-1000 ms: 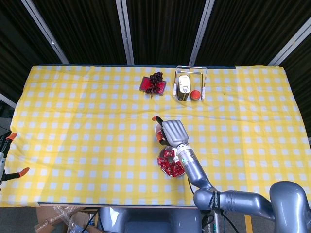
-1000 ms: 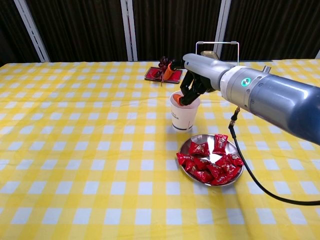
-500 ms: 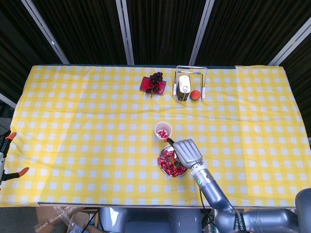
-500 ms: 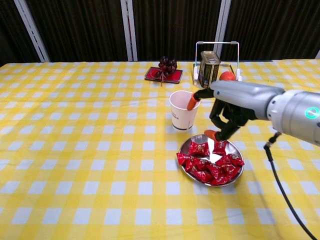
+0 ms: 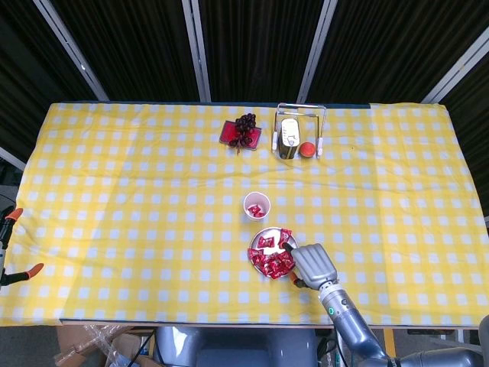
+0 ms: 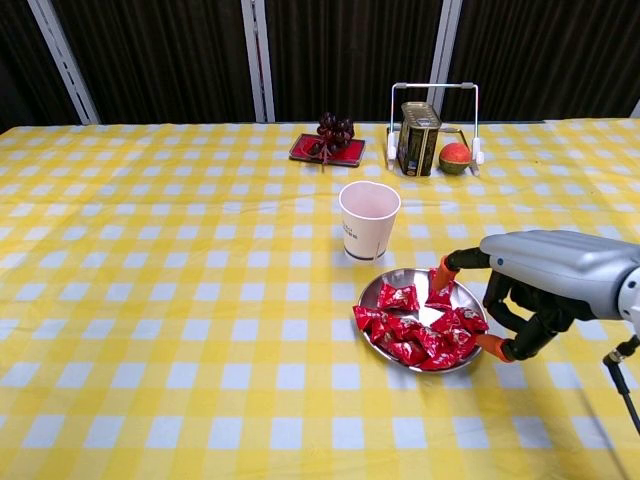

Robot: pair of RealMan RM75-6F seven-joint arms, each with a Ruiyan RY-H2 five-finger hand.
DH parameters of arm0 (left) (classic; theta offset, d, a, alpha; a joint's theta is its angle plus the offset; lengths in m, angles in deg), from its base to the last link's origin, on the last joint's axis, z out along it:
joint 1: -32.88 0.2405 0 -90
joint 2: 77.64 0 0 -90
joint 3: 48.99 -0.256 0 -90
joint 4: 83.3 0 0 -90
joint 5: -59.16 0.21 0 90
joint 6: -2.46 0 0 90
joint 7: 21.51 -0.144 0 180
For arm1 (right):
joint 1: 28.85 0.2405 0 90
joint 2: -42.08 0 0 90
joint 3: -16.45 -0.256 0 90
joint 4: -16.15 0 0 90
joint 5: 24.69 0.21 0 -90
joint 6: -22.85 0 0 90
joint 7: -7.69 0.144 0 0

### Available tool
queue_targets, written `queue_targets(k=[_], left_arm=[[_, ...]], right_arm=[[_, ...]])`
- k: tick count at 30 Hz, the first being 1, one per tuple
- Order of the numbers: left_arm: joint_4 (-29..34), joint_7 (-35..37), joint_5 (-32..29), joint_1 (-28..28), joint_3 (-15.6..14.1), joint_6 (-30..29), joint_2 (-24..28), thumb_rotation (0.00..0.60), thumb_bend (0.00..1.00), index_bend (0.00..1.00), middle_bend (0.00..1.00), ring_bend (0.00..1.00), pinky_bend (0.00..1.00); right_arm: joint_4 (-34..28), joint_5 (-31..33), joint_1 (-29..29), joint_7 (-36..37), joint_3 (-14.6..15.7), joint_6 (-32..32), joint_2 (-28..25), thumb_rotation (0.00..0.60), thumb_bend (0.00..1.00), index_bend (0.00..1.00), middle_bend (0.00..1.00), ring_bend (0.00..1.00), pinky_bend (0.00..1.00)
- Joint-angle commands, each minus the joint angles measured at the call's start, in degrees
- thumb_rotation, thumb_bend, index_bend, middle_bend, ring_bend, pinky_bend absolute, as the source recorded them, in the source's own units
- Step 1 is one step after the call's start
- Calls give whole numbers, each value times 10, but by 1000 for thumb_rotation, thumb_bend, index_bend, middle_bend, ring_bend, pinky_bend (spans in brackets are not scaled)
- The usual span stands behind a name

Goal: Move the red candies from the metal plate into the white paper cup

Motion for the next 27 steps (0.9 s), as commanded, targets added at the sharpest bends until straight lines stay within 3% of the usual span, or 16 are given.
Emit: queue_targets(k=[1, 27], left_arm=[[1, 0, -1, 0, 1, 0, 0, 600, 9, 0, 0, 0, 0], [3, -3, -12, -2, 3, 9, 1, 600, 9, 0, 0, 0, 0]], right_arm=[[17, 5, -3, 4, -3, -2, 9, 600, 447, 240, 815, 959, 1000], [114, 23, -12, 53, -33, -57, 44, 600, 447, 379, 815, 960, 1000]])
